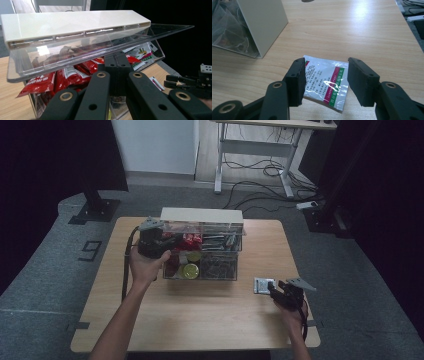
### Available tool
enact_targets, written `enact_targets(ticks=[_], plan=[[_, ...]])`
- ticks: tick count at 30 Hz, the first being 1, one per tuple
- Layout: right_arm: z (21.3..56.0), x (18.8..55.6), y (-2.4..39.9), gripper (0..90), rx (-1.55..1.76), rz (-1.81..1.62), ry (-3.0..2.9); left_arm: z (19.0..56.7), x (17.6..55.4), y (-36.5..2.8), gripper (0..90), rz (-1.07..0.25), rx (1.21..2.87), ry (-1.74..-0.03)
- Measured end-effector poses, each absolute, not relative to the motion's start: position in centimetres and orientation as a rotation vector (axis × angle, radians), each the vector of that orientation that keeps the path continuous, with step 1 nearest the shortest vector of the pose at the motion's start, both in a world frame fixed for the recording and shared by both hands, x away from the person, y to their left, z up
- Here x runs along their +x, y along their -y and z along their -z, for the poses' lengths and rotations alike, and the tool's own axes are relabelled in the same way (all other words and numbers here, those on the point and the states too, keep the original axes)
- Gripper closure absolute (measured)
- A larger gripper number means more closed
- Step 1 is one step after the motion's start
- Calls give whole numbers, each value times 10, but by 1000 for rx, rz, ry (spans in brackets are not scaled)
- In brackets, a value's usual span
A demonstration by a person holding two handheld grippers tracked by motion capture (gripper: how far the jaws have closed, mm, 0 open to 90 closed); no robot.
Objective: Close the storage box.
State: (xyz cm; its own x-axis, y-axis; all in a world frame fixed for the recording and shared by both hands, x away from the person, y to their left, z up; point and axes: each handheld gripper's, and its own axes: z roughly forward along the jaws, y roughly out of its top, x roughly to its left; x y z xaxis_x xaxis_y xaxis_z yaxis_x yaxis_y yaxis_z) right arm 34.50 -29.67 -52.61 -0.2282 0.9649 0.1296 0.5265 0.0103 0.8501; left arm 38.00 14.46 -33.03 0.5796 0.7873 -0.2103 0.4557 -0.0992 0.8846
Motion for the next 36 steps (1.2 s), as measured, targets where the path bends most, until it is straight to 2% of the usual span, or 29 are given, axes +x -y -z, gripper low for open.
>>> enact_targets(ticks=[36], plan=[[530,347,295,488,1536,-1139,-1827,357,375,-153,900,-330,1761,-1060]])
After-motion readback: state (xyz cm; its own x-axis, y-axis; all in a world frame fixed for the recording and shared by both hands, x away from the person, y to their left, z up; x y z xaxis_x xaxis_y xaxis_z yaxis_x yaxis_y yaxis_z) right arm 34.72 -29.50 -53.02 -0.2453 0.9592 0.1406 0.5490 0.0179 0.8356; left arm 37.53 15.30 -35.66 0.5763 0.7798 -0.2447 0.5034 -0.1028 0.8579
